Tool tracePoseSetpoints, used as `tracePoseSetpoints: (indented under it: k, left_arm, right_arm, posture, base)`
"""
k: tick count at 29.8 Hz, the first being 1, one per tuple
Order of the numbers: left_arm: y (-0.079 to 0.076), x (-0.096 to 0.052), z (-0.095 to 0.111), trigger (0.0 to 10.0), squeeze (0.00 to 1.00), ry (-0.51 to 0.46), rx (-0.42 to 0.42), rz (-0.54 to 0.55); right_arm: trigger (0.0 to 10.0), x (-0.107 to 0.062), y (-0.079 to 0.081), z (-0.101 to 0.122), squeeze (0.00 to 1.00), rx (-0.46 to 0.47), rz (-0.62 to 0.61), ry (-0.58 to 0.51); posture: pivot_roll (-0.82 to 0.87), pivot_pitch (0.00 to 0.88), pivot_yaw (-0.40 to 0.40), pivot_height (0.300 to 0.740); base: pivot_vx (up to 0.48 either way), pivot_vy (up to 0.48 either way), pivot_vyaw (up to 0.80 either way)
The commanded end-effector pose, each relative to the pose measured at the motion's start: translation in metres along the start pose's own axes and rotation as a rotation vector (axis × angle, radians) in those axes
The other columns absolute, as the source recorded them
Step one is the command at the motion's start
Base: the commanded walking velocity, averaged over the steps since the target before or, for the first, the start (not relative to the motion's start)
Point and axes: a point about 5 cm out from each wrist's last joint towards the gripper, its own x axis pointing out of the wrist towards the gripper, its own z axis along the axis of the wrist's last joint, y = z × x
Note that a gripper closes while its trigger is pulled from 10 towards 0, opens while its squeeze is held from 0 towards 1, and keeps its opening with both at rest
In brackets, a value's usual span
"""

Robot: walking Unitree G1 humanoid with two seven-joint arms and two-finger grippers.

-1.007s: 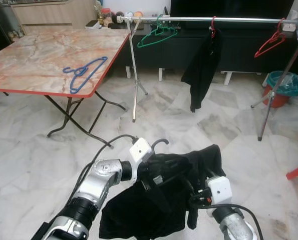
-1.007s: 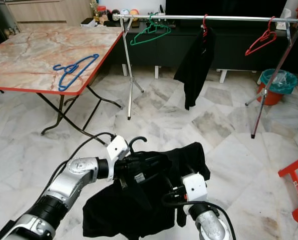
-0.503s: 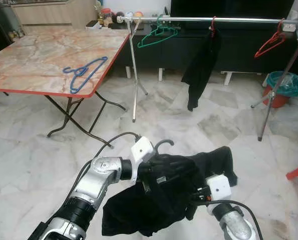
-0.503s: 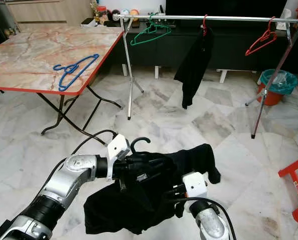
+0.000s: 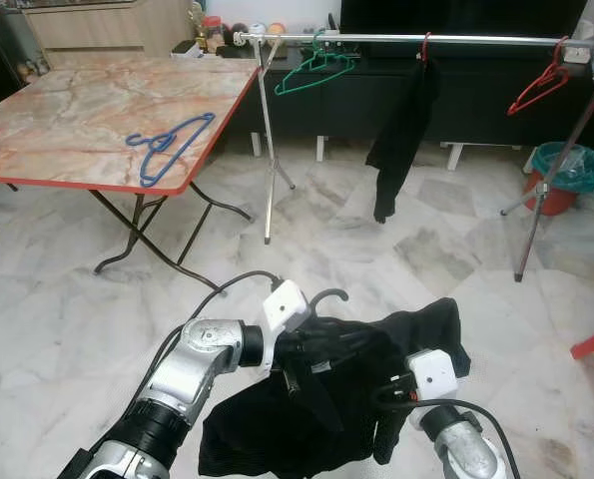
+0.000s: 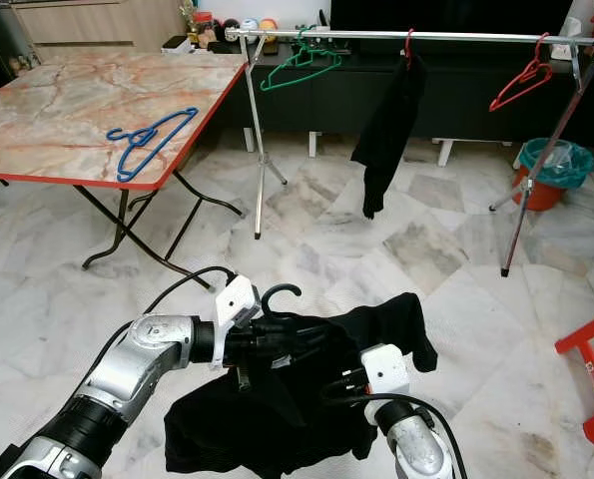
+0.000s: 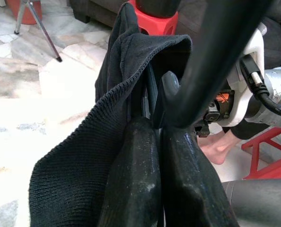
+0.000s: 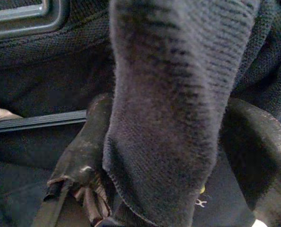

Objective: Hang hanger

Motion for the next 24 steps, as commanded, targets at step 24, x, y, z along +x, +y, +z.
tracePoseSetpoints:
  k: [24]
  left_arm:
    - [0.002, -0.014, -0.018, 10.0, 0.0, 0.106, 0.044, -0.004]
  right_arm:
    - [0.0, 0.002, 0.003, 0.015, 0.0, -0.007, -0.006, -0.037]
  posture:
    - [-0.04, 0.011, 0.048, 0.74]
  base:
    - [0.0, 0.0, 0.0]
